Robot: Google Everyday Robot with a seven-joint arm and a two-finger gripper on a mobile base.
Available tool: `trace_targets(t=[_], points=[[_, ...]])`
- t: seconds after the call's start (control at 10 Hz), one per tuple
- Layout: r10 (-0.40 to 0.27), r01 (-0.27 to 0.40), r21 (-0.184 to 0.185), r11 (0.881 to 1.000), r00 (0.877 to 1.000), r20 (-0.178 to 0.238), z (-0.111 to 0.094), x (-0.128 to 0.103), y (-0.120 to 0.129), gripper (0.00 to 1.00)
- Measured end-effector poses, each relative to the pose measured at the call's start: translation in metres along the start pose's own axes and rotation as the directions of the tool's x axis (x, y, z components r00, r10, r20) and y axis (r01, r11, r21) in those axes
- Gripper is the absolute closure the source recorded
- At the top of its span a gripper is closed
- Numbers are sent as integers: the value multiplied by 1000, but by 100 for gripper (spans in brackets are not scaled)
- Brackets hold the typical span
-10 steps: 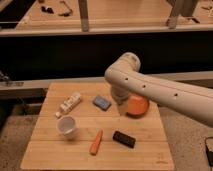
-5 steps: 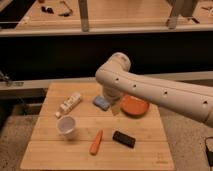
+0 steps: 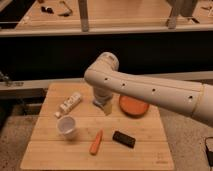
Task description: Place the ceramic cup in the ceramic bowl
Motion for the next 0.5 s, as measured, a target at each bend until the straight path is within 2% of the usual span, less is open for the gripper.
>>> trace_targets(t=[0.1, 0.5], points=[[-20, 20, 0, 1000, 1000, 8, 0, -14, -6, 33], [-83, 83, -2, 997, 996, 29, 4, -31, -10, 33]])
